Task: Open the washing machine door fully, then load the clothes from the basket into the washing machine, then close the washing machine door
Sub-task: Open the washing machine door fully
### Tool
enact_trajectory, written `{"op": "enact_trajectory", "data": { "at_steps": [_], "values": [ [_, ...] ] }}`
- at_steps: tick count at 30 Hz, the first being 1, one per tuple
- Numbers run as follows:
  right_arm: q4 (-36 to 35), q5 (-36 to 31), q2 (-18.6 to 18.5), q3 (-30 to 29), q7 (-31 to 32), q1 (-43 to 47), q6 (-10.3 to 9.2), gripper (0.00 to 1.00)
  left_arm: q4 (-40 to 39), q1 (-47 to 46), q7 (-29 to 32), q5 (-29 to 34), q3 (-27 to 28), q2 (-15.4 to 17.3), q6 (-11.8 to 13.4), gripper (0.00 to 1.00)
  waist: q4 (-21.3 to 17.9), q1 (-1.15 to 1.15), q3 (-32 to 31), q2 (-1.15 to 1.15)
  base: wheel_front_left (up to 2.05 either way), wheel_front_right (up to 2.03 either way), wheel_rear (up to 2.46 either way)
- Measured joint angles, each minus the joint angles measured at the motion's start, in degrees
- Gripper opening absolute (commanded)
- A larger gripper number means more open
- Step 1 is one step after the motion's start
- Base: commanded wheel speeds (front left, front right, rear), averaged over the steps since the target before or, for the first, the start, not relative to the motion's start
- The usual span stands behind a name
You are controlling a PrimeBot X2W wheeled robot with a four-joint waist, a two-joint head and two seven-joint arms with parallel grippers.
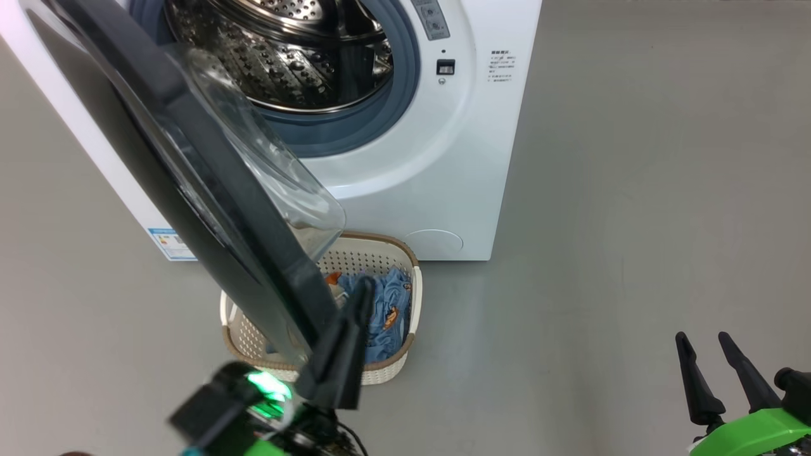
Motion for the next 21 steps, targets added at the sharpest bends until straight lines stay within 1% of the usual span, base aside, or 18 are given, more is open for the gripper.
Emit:
{"op": "enact_trajectory", "data": {
  "at_steps": [5,12,21],
  "values": [
    [-0.2,0.0,0.3,0.5,0.0,0.0,0.00,1.00,9.7,-1.2,0.0,-2.0,-1.9,0.0,0.0,0.00,-0.3,0.00,0.6,0.00,0.00,0.00,0.00],
    [-0.2,0.0,0.3,0.5,0.0,-0.2,0.00,1.00,18.4,-5.6,0.0,-3.4,-0.9,-0.2,0.0,0.00,-0.4,0.00,1.4,0.00,0.00,0.00,0.00],
    [-0.3,0.0,0.3,0.7,0.0,-0.5,0.00,1.00,23.3,-7.4,0.0,-5.5,0.9,-0.4,0.0,0.00,-0.2,0.01,1.6,0.00,0.00,0.00,0.00]
  ]
}}
